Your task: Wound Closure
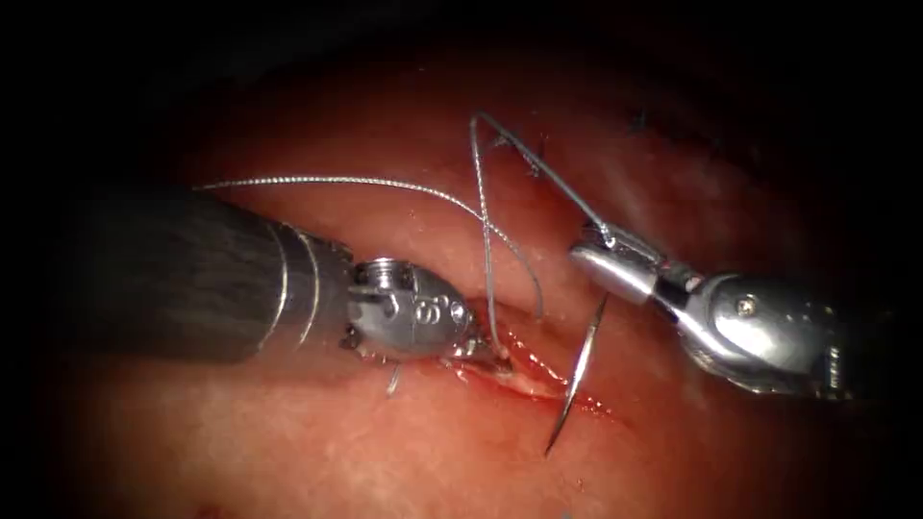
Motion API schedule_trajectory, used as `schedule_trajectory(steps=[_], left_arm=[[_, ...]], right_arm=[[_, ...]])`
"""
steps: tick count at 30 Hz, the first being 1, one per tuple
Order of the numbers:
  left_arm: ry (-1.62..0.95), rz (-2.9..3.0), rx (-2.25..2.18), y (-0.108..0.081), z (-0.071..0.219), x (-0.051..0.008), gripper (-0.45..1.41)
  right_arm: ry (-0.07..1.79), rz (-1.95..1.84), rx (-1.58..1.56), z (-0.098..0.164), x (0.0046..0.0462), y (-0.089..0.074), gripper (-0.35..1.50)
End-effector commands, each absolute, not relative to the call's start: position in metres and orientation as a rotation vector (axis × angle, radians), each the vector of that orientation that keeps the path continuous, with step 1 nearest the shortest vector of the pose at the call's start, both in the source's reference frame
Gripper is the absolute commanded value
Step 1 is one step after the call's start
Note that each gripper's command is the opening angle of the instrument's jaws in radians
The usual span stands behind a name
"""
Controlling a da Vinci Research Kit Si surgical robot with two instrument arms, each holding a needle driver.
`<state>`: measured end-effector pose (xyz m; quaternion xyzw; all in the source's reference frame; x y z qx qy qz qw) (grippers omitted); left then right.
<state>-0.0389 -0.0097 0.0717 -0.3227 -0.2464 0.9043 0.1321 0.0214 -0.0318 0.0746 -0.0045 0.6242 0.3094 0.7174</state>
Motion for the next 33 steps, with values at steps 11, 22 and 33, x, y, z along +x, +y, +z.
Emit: schedule_trajectory(steps=[11, 22, 33], left_arm=[[-0.965, 2.642, -1.046, -0.0112, 0.0711, -0.04, -0.45], [-1.067, 2.687, -1.137, -0.0126, 0.0698, -0.0413, -0.45], [-1.072, 2.7, -1.152, -0.0127, 0.0693, -0.0402, -0.45]], right_arm=[[1.393, 0.638, -0.066, 0.0755, 0.0221, -0.0311, -0.35], [1.396, 0.52, -0.152, 0.0764, 0.0232, -0.0311, -0.35], [1.353, 0.386, -0.246, 0.0778, 0.0245, -0.0324, -0.35]])
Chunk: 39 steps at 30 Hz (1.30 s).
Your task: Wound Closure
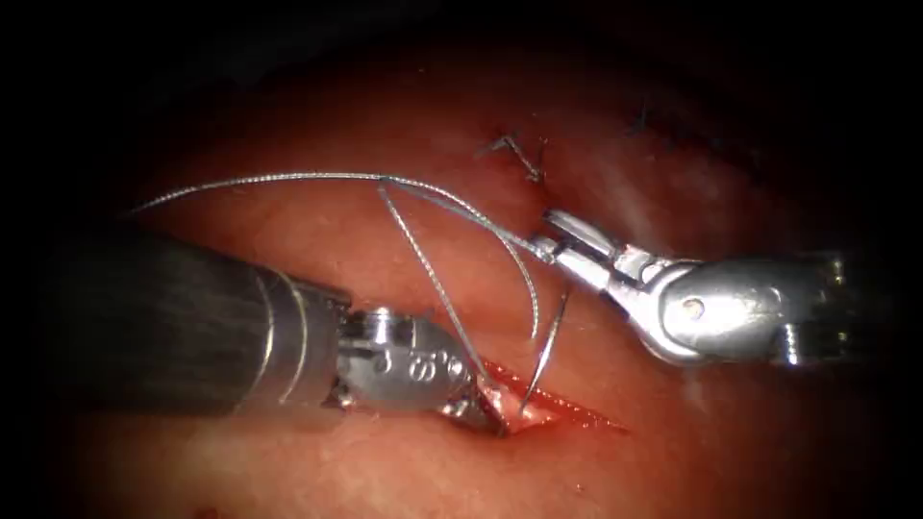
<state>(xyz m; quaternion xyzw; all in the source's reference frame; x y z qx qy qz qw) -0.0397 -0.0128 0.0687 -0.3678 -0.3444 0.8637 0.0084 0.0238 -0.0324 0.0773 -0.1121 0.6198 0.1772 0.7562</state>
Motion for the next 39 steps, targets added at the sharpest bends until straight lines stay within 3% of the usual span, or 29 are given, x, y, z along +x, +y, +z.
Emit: schedule_trajectory(steps=[1, 39], left_arm=[[-1.073, 2.7, -1.153, -0.0128, 0.0693, -0.0402, -0.45], [-0.971, 2.675, -1.197, -0.0153, 0.0624, -0.038, -0.45]], right_arm=[[1.348, 0.379, -0.252, 0.0781, 0.0245, -0.0325, -0.35], [1.3, 0.31, -0.304, 0.0784, 0.0262, -0.0357, -0.35]])
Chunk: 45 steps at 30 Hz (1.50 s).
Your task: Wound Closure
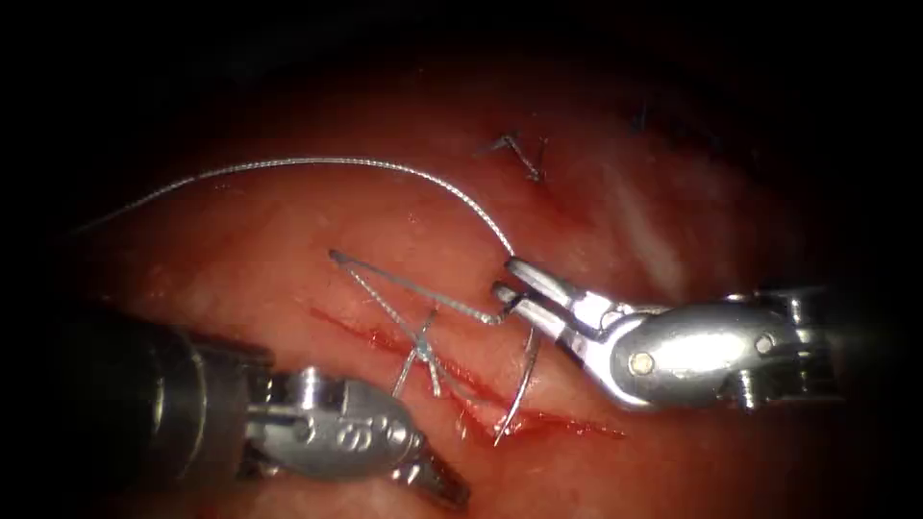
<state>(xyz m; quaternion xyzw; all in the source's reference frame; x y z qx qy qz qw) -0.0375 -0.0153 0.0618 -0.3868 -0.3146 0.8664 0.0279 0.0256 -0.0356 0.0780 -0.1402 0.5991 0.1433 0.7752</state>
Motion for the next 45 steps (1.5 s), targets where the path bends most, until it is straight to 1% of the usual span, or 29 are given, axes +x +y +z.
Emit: schedule_trajectory(steps=[1, 9, 33, 41, 45], left_arm=[[-0.967, 2.674, -1.195, -0.0154, 0.0622, -0.0381, -0.45], [-0.947, 2.682, -1.201, -0.0169, 0.0629, -0.0388, -0.45], [-0.949, 2.665, -1.24, -0.0172, 0.0631, -0.038, -0.45], [-0.951, 2.666, -1.241, -0.0171, 0.0631, -0.0377, -0.45], [-0.948, 2.665, -1.24, -0.0169, 0.0633, -0.038, -0.45]], right_arm=[[1.3, 0.31, -0.304, 0.0784, 0.0262, -0.0357, -0.35], [1.294, 0.318, -0.319, 0.0781, 0.0256, -0.0347, -0.35], [1.23, 0.315, -0.376, 0.0792, 0.0248, -0.0336, -0.35], [1.215, 0.303, -0.374, 0.0797, 0.025, -0.0346, -0.35], [1.236, 0.286, -0.355, 0.0789, 0.0256, -0.0352, -0.35]])
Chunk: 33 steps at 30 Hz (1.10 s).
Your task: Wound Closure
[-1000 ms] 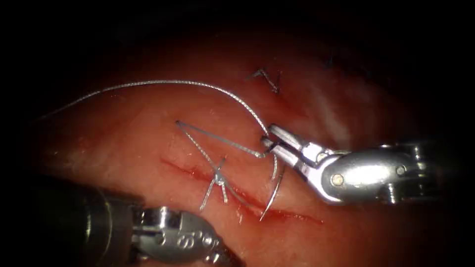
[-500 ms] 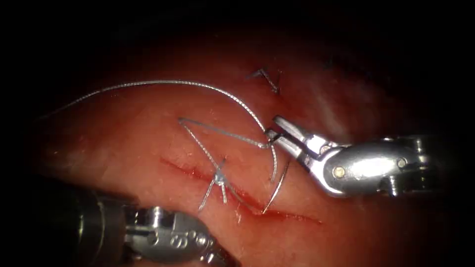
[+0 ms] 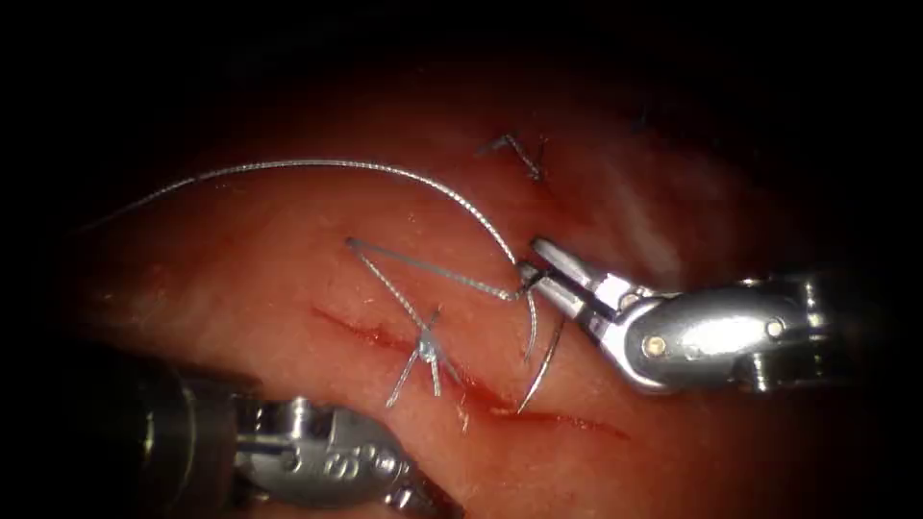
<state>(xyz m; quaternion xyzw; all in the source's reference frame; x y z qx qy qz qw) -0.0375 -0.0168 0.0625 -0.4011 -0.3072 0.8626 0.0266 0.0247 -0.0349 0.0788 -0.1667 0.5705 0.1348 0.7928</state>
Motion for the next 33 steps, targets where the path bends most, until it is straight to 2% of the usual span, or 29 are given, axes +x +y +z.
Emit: schedule_trajectory(steps=[1, 9, 33], left_arm=[[-0.948, 2.665, -1.24, -0.0169, 0.0633, -0.038, -0.45], [-0.949, 2.659, -1.248, -0.0167, 0.0635, -0.0381, -0.45], [-0.922, 2.671, -1.246, -0.017, 0.0653, -0.0377, -0.45]], right_arm=[[1.236, 0.286, -0.355, 0.0789, 0.0256, -0.0352, -0.35], [1.249, 0.268, -0.338, 0.0779, 0.027, -0.0358, -0.35], [1.333, 0.354, -0.248, 0.0769, 0.0265, -0.0348, -0.35]])
